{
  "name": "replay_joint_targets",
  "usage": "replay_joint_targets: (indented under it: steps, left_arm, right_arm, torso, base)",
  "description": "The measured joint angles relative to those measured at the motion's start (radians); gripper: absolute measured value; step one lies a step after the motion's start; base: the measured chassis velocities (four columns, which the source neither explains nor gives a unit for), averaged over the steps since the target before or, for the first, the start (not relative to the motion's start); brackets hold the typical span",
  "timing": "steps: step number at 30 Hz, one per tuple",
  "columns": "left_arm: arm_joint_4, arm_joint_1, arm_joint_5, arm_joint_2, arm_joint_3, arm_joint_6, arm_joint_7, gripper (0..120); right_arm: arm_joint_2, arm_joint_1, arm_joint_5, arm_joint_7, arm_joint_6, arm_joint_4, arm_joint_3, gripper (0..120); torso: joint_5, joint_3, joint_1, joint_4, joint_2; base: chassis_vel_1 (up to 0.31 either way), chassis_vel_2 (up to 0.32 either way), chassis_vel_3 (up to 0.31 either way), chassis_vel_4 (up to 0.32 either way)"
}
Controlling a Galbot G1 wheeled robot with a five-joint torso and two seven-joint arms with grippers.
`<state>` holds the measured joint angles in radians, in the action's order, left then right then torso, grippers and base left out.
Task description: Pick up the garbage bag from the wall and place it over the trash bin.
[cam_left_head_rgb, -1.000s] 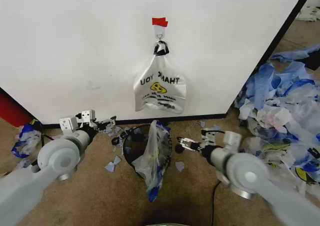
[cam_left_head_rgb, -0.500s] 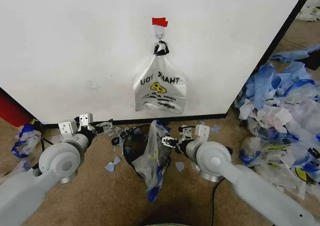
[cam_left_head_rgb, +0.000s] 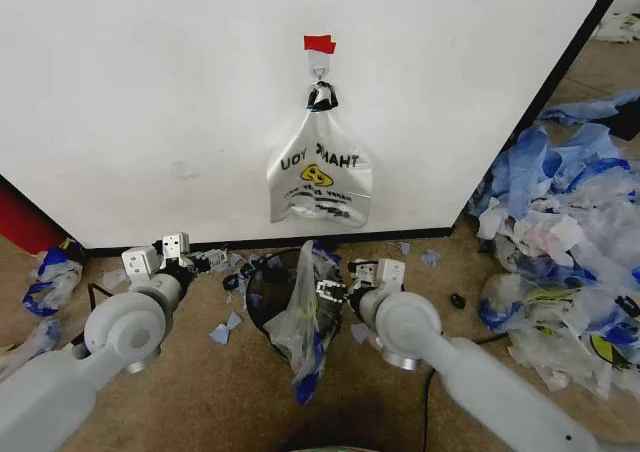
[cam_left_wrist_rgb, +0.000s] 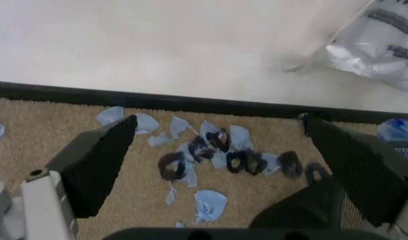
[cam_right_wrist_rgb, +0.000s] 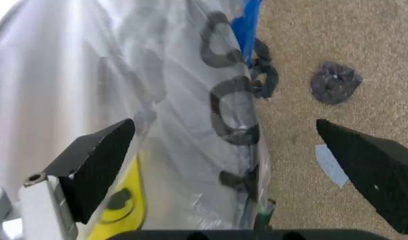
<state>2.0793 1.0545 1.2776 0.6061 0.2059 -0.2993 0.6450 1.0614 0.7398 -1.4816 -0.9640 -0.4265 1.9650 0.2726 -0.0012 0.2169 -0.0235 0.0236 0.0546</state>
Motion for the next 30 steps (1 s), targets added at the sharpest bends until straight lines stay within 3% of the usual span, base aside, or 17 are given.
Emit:
replay_joint_targets:
  steps: [10, 30]
  left_arm:
    - [-0.009, 0.013, -0.012, 0.011, -0.004, 0.014, 0.001, 100]
    - [0.012, 0.021, -0.021, -0.010, -0.003, 0.035, 0.002, 100]
  right_arm:
    - [0.056, 0.002, 0.046, 0.000, 0.013, -0.098, 0.000, 98]
    - [0.039, 0.013, 0.065, -0.002, 0.067, -0.085, 0.012, 22]
  torso:
    - [-0.0002, 0.000, 0.000, 0.0004, 0.000]
    - [0.0001, 0.000, 0.000, -0.0001, 0.000]
  base:
    - [0.000, 0.000, 0.000, 0.000]
    - [0.000, 0.000, 0.000, 0.000]
